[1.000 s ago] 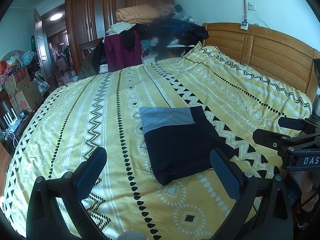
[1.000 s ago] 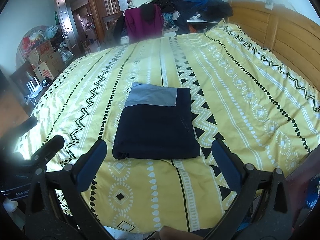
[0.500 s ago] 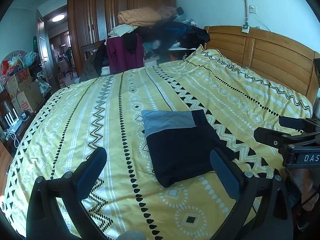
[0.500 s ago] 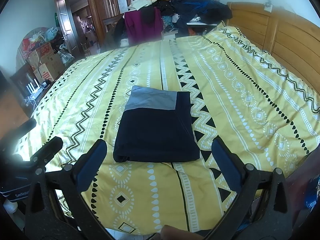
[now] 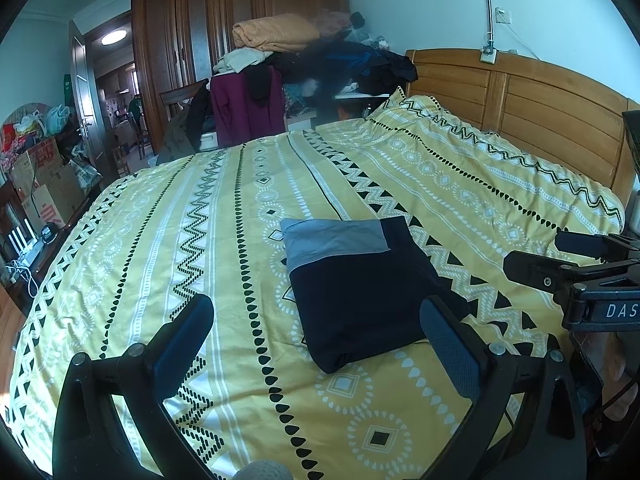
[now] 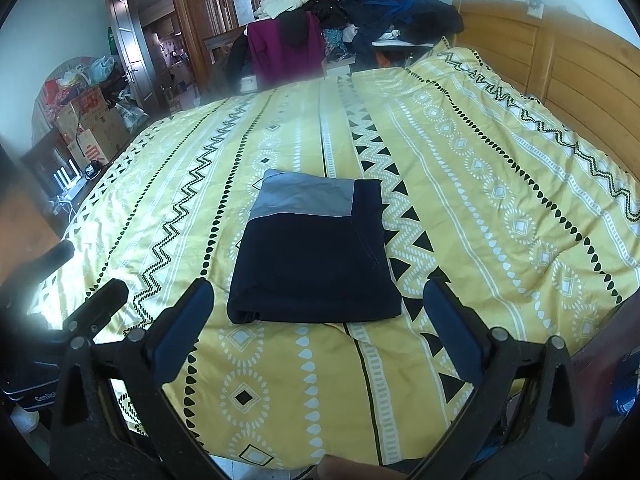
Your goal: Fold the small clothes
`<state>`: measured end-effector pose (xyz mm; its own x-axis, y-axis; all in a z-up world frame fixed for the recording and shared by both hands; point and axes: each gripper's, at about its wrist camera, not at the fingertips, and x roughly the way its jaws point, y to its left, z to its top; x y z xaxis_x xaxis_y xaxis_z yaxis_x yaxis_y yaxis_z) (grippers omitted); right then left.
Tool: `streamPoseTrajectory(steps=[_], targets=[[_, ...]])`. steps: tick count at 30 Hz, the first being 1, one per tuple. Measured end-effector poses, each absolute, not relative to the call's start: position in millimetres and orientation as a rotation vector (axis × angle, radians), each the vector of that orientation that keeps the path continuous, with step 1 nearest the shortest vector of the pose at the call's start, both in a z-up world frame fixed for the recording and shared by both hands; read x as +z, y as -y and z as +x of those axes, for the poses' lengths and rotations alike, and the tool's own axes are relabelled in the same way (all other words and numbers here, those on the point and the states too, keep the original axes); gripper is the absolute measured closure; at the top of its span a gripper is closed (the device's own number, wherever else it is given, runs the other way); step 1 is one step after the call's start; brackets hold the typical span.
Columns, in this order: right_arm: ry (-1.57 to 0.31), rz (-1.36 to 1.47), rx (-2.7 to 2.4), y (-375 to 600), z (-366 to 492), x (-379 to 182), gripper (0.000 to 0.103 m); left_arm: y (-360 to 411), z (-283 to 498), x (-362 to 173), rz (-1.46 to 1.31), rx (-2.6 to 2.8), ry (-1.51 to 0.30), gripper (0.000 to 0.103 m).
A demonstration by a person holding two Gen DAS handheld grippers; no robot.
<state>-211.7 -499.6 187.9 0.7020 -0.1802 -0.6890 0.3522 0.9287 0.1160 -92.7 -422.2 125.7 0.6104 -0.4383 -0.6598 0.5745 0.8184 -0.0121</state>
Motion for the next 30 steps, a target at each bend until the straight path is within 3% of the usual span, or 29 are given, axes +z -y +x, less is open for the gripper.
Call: streamPoseTrajectory(steps=[30], targets=[[-0.736, 0.246, -0.299, 503.5, -210.1, 186.7, 0.000, 420.7, -89.3, 120.4, 0.195, -0.595, -0.708, 0.000]])
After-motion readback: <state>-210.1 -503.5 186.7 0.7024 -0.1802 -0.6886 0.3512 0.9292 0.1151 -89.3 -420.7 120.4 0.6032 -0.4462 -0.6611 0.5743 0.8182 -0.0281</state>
